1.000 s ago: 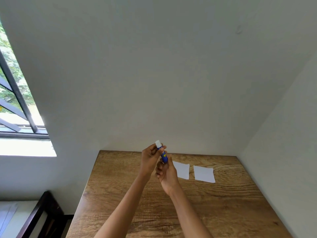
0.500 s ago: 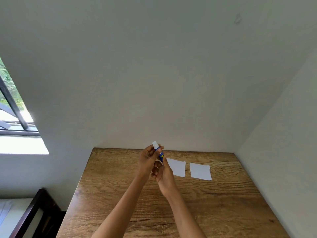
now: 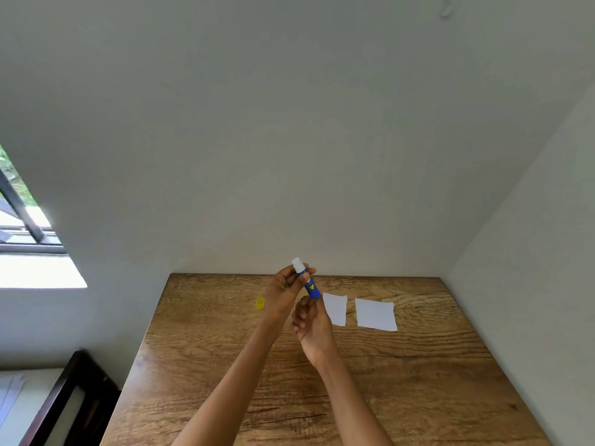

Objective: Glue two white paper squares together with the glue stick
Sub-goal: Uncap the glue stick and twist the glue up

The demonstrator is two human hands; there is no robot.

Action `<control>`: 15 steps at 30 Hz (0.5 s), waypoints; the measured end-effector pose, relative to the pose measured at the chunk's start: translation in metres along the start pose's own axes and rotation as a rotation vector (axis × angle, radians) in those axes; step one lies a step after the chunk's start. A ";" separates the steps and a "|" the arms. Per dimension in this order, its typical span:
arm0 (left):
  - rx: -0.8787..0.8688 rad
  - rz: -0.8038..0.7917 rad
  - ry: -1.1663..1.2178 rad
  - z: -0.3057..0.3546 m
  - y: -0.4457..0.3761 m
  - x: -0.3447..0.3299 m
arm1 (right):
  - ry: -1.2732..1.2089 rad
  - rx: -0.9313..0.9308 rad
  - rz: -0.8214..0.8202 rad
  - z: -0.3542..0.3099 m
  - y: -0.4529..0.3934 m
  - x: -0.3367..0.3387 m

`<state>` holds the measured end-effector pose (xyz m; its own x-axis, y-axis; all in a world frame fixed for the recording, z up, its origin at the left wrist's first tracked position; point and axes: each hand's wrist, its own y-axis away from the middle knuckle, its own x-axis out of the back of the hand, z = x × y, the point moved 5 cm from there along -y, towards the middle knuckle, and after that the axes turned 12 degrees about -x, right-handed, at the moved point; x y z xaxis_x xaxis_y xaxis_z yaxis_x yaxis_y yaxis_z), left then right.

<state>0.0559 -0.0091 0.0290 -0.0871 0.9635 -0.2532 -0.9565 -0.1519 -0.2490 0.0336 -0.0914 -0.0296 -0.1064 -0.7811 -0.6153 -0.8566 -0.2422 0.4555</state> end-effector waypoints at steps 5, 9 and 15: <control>-0.005 0.033 0.001 -0.001 -0.002 0.007 | -0.025 0.092 -0.039 -0.007 -0.003 -0.002; -0.015 0.054 0.005 -0.001 -0.001 0.013 | 0.087 0.017 0.040 -0.011 -0.010 -0.003; -0.026 0.047 -0.009 0.002 -0.003 0.014 | 0.104 -0.037 0.042 -0.013 -0.011 -0.011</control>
<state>0.0566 0.0052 0.0281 -0.1348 0.9571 -0.2567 -0.9437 -0.2029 -0.2612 0.0510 -0.0874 -0.0190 -0.0871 -0.8461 -0.5259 -0.8332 -0.2275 0.5041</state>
